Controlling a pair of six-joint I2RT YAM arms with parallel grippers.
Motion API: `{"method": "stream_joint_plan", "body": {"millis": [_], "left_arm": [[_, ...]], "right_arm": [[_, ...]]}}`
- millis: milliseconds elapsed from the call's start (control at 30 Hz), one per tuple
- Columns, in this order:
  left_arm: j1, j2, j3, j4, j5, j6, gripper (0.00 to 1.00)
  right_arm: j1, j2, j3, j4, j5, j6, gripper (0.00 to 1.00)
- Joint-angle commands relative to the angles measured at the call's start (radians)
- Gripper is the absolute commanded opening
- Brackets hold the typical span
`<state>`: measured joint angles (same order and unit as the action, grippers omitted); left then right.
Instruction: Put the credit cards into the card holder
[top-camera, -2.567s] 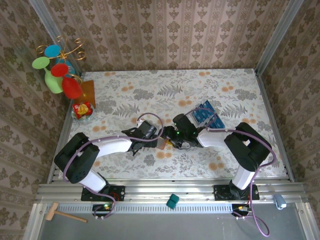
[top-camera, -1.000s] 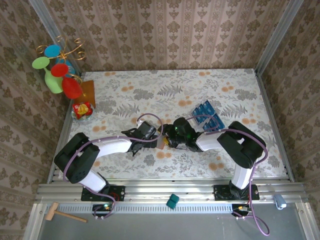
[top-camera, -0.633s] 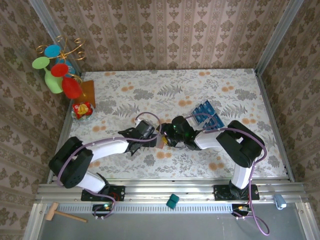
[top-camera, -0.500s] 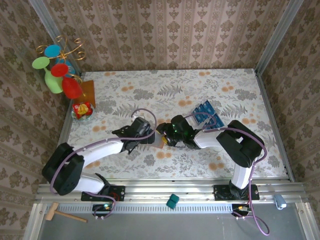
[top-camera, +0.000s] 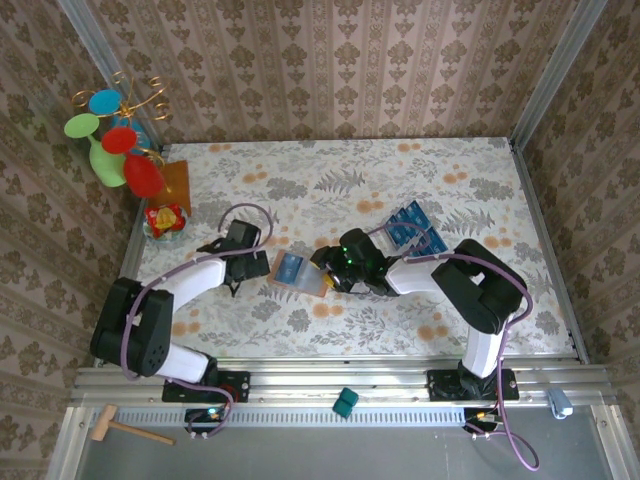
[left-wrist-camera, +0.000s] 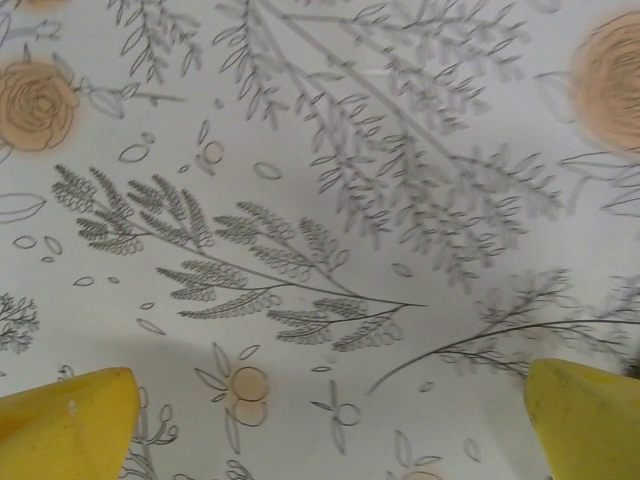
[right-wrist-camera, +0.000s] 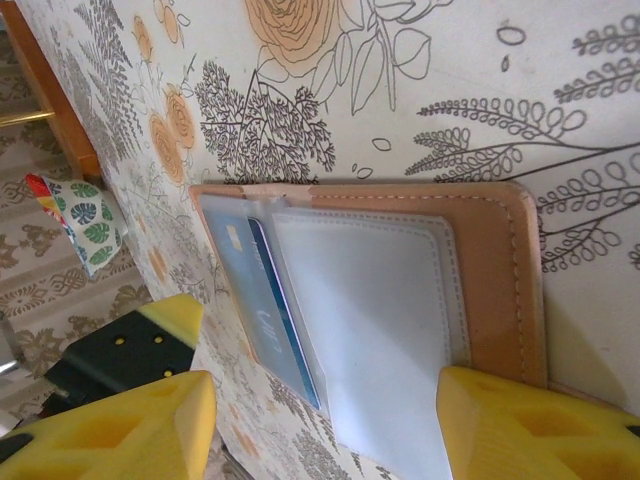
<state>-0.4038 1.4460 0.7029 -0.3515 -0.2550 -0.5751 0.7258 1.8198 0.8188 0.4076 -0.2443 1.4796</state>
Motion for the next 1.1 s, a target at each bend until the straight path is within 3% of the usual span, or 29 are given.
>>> {"method": "stream_joint_plan", "body": {"millis": [0,700,1067], "left_arm": [[0.003,0.037,0.036,-0.035,-0.008,0.033,1.0],[-0.039,0.108,0.012,0.016,0.059,0.026,1.0],[-0.1,0.057,-0.021,0.009,0.069,-0.008,1.0]], "right_arm": [[0.004,0.027,0.024,-0.071,-0.005,-0.031,0.62],[0.004,0.078,0.198,-0.135,-0.122,-0.152,0.61],[-0.005,-0.049,0.298,-0.532,0.028,-0.501,0.61]]}}
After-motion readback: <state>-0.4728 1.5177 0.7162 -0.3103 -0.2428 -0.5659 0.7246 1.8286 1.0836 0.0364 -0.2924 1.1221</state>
